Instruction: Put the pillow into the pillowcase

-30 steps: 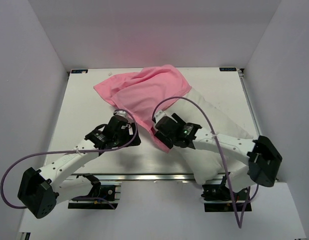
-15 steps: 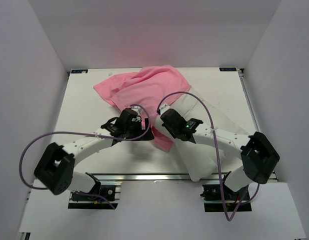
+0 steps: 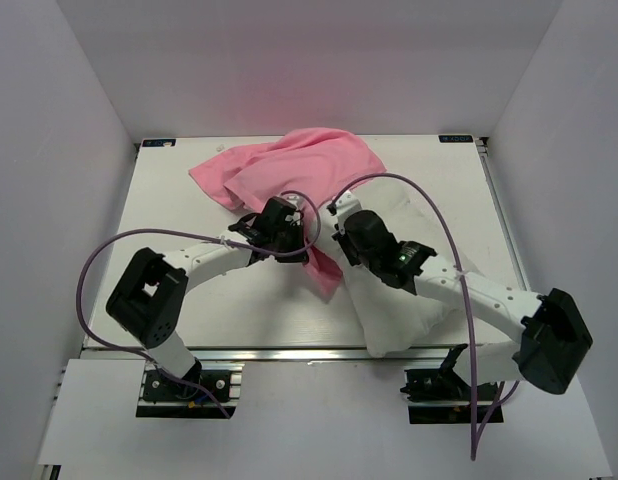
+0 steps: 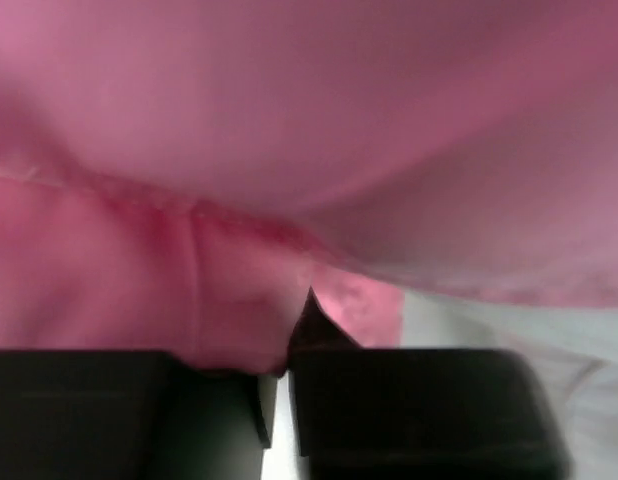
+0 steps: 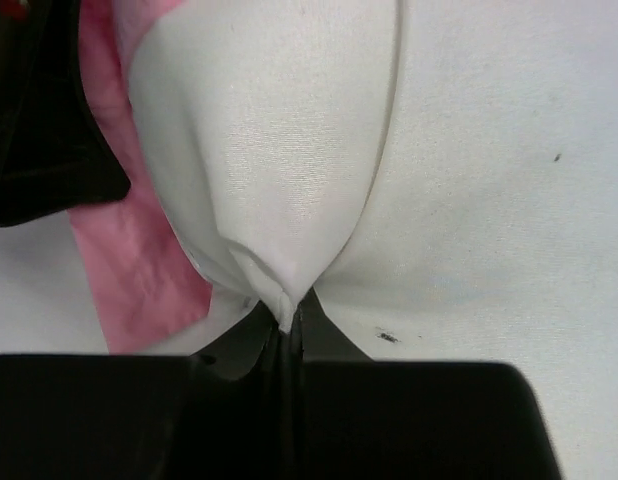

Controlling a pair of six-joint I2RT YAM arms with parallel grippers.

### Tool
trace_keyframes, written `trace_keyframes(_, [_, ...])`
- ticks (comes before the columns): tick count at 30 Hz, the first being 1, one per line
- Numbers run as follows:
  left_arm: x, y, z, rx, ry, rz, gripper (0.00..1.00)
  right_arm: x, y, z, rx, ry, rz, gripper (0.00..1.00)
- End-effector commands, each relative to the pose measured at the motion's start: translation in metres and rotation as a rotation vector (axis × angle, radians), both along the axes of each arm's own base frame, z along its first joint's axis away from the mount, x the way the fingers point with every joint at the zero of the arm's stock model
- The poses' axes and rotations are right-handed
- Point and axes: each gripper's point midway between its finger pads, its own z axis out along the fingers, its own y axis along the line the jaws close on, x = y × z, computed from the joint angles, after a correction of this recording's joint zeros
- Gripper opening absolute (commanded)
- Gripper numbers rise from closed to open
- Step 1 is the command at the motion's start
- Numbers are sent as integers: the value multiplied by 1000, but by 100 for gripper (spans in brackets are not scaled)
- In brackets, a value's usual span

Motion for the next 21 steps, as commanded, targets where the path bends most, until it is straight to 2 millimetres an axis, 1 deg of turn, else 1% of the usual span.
trace_keyframes(1, [5, -14, 51, -102, -80, -39, 0, 22, 22, 71, 306, -217, -26, 0])
trace_keyframes(2, [4, -18, 64, -120, -99, -55, 0, 22, 23, 87, 359, -263, -21, 0])
trace_keyframes(3, [-5, -24, 72, -127, -104, -84, 0, 23, 24, 97, 402, -301, -19, 0])
trace_keyframes(4, [-12, -26, 93, -150, -141, -106, 0, 27, 28, 125, 493, -384, -17, 0])
trace_keyframes(5, [-16, -33, 115, -174, -176, -130, 0, 29, 22, 136, 517, -436, -35, 0])
trace_keyframes(6, [-32, -41, 127, -181, -184, -176, 0, 31, 21, 150, 560, -477, -50, 0])
trace_keyframes(7, [-41, -43, 150, -205, -224, -205, 0, 34, 19, 171, 623, -535, -72, 0])
trace_keyframes(8, [-52, -50, 166, -229, -244, -245, 0, 38, 11, 182, 648, -579, -123, 0])
trace_keyframes(9, [-69, -60, 189, -266, -267, -297, 0, 40, 6, 191, 649, -627, -140, 0])
trace_keyframes(10, [-77, -63, 203, -291, -282, -328, 0, 40, 0, 214, 726, -708, -161, 0])
trace_keyframes(11, [-91, -65, 224, -343, -296, -377, 0, 43, -7, 217, 735, -740, -207, 0])
trace_keyframes(12, [-99, -67, 242, -376, -307, -397, 0, 45, -11, 220, 743, -759, -235, 0])
trace_keyframes(13, [-105, -67, 251, -402, -303, -412, 0, 48, -14, 227, 770, -799, -268, 0])
trace_keyframes(14, [-112, -66, 262, -434, -309, -435, 0, 49, -16, 228, 772, -810, -304, 0])
trace_keyframes(15, [-121, -68, 268, -460, -284, -469, 0, 50, -17, 233, 786, -830, -330, 0])
trace_keyframes(16, [-125, -69, 277, -482, -283, -488, 0, 50, -24, 237, 786, -877, -400, 0])
trace_keyframes(17, [-128, -69, 279, -488, -266, -499, 0, 48, -28, 240, 803, -901, -430, 0])
trace_keyframes(18, [-131, -72, 276, -492, -238, -514, 0, 43, -25, 243, 816, -919, -439, 0])
trace_keyframes(19, [-132, -74, 271, -492, -217, -522, 0, 42, -28, 244, 791, -937, -466, 0])
trace_keyframes(20, [-133, -75, 265, -487, -200, -529, 0, 43, -27, 239, 777, -933, -497, 0])
trace_keyframes(21, [-131, -77, 259, -484, -191, -520, 0, 42, -25, 239, 777, -932, -503, 0])
